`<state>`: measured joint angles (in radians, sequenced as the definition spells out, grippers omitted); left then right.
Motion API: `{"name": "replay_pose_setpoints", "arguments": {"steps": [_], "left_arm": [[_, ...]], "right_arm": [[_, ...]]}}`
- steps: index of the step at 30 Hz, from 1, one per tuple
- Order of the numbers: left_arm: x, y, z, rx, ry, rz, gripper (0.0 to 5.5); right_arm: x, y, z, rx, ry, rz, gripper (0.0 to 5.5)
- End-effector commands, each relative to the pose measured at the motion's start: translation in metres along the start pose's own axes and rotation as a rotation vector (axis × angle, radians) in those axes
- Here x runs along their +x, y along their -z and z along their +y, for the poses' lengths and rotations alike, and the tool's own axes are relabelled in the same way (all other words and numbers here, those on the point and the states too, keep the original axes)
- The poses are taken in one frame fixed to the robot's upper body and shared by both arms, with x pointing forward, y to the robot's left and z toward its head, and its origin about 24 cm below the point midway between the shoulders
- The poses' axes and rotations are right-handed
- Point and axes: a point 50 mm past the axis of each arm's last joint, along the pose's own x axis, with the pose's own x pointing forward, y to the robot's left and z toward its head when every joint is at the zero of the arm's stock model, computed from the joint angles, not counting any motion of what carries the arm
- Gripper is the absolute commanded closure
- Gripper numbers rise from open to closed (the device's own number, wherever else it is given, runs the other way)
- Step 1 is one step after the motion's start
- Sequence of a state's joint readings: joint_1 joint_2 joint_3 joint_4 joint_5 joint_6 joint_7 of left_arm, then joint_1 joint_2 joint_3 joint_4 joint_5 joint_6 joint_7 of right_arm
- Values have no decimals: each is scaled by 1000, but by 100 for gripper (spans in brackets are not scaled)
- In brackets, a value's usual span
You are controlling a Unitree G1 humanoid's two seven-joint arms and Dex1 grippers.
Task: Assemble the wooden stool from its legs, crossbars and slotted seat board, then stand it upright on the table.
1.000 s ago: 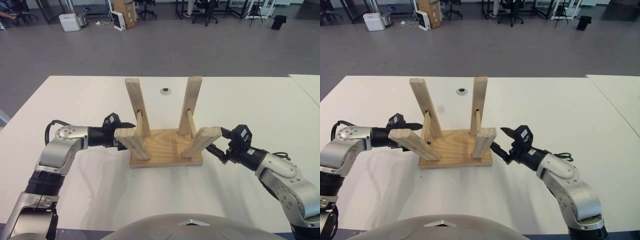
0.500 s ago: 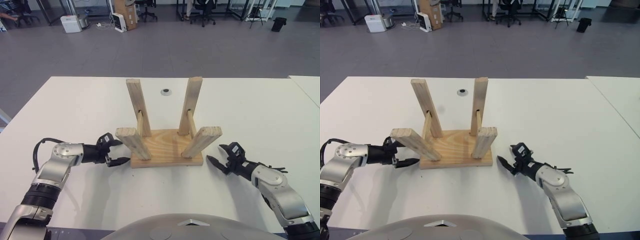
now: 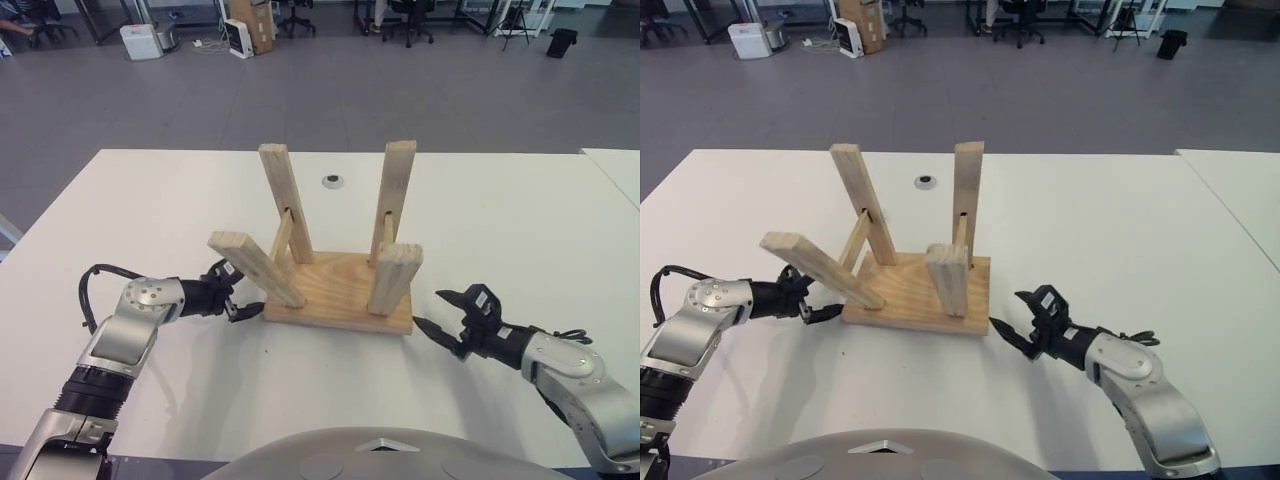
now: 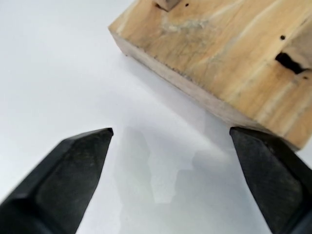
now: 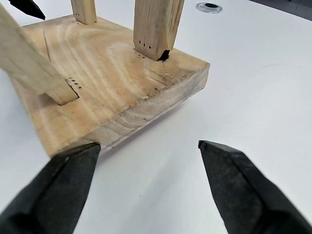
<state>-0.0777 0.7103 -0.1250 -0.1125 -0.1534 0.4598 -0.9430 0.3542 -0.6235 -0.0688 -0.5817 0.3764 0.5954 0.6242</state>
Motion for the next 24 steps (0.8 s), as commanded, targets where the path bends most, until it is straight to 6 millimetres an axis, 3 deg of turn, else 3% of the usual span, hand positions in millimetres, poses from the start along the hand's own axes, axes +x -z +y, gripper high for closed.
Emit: {"name": "replay_pose_setpoints", "arguments": {"steps": [1,6,14,18,20,24], "left_arm": [[3,-60,-19,61,189,-272,104],[-7,-78,-9,69,168,-319,104],[-6,-94,-17,33,252,-404,104],[-5,-94,-18,16,259,-409,104],[-7,-88,-23,-12,314,-394,104],[-16,-41,-14,-45,348,-172,104]], "right_arm": [[3,-36,24,19,-163,-198,170],[-1,-35,20,32,-124,-196,170],[-11,-61,-3,46,-106,-308,170],[-9,-58,3,53,-132,-278,170],[-9,-50,1,53,-133,-229,170],[-20,-23,-25,62,-97,-80,170]]}}
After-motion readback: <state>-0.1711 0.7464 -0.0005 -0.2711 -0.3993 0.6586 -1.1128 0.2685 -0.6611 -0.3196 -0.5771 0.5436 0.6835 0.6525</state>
